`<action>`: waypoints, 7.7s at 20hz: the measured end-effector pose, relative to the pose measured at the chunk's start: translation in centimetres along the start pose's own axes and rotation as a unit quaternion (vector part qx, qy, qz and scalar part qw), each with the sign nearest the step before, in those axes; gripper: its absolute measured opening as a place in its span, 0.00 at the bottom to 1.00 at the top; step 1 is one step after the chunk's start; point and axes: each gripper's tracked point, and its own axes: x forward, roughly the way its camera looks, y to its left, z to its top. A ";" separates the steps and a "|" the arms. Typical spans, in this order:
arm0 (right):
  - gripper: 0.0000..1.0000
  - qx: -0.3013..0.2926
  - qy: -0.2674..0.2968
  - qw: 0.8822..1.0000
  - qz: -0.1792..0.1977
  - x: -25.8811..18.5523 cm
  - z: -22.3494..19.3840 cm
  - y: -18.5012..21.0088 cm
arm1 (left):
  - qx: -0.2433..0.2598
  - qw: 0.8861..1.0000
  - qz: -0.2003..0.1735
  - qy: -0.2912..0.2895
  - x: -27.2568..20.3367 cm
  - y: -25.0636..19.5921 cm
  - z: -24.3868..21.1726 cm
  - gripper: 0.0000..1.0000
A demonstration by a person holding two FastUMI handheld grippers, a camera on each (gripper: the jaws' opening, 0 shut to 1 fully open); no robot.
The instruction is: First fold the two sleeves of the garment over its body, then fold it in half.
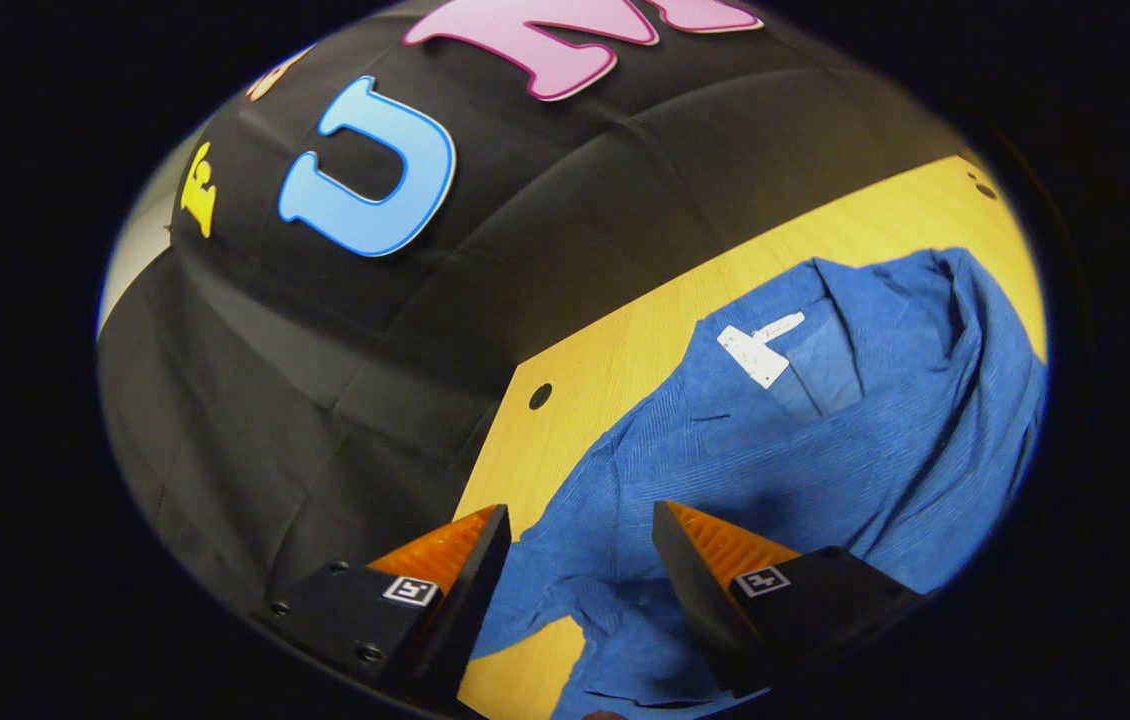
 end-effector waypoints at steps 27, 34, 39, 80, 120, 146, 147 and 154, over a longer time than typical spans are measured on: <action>0.93 -0.343 -0.380 0.797 -0.320 -53.5 24.6 -5.4 | -0.078 0.964 0.106 0.230 14.7 10.8 -18.0 0.66; 0.93 -0.340 -0.357 0.821 -0.288 -50.6 24.9 -4.1 | -0.032 0.965 0.107 0.238 16.1 10.7 -16.4 0.00; 0.96 -0.325 -0.348 0.834 -0.281 -49.9 24.3 -5.2 | -0.038 0.984 0.045 0.170 15.6 5.7 -6.0 0.00; 0.98 -0.184 -0.141 0.943 -0.239 -41.5 15.5 -22.2 | 0.188 0.916 -0.323 0.146 12.2 -45.4 0.7 0.84; 1.00 -0.133 0.292 0.901 -0.293 -37.8 -15.7 -29.6 | 0.096 0.856 -0.043 0.506 -4.1 -11.9 -24.5 0.84; 0.05 -0.110 0.240 0.933 -0.243 -36.0 -10.7 -23.9 | 0.067 0.866 -0.172 0.465 -4.9 -16.9 -16.0 0.04; 0.05 -0.119 0.229 0.937 -0.236 -35.7 -9.5 -23.0 | 0.062 0.873 -0.178 0.450 -4.7 -17.4 -14.5 0.04; 0.05 -0.216 0.101 0.952 -0.189 -32.5 2.4 -17.0 | 0.065 0.922 -0.192 0.330 -1.7 -19.7 -5.4 0.04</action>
